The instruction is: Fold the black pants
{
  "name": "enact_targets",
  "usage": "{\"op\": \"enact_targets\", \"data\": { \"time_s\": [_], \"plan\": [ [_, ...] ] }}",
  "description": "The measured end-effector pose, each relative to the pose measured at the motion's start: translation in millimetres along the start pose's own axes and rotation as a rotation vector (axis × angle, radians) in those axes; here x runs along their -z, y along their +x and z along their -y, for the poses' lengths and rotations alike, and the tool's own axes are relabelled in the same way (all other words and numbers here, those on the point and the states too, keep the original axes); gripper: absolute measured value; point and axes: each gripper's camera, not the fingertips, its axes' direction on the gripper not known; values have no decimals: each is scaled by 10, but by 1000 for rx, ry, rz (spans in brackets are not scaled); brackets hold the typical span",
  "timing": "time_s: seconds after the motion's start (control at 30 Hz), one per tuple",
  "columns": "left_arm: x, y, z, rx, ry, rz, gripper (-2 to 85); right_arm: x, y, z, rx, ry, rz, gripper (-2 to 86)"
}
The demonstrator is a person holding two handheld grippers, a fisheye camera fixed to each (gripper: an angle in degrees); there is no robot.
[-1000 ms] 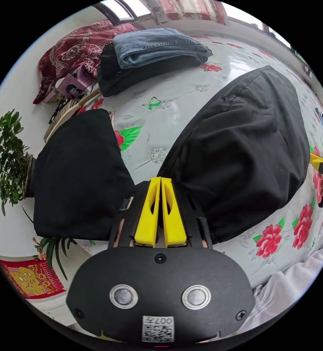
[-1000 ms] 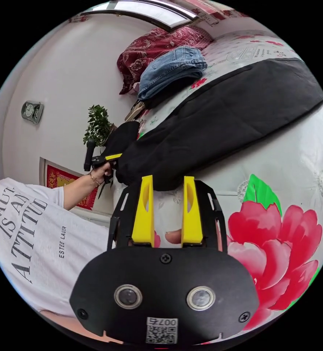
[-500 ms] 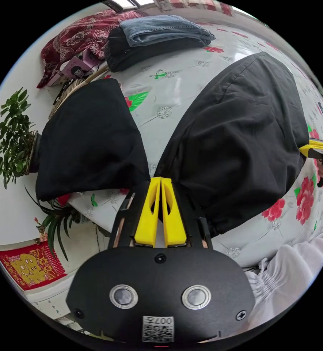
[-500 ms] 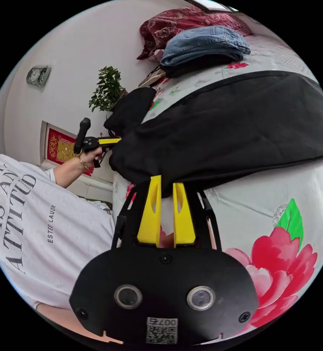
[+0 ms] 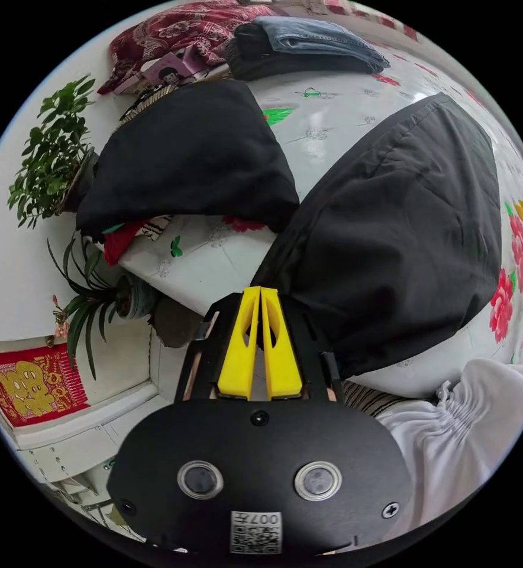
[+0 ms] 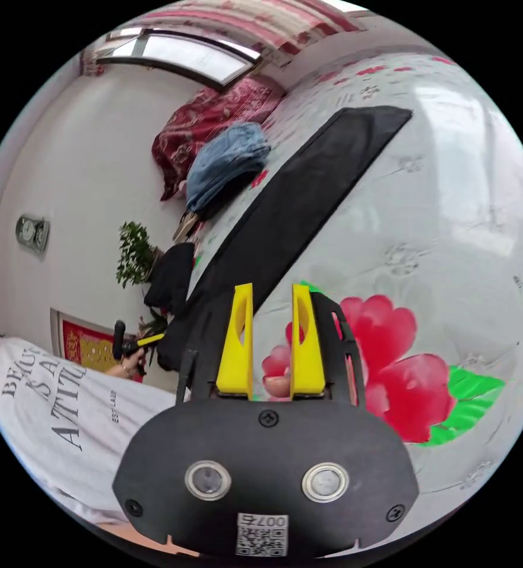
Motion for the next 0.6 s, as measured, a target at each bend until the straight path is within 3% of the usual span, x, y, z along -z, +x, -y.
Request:
{"op": "enact_targets", "data": {
  "time_s": [0.13, 0.27, 0.33, 0.43, 0.6],
  "plan": [
    [6, 2, 88, 10, -14, -5, -10, 116, 145, 773, -35, 79, -184, 79],
    [13, 60, 143, -3, -9, 21, -10, -240, 297, 1232, -78, -57, -221, 95],
    [24, 89, 169, -5, -3, 44, -10, -267, 218, 1265, -64, 59, -252, 99],
    [37, 89, 209, -9, 2, 57, -10, -488, 265, 1349, -126, 100, -17, 101],
    [59, 14, 308, -23, -11, 48, -10, -669, 515, 1458, -313, 183, 196, 68]
  ]
}}
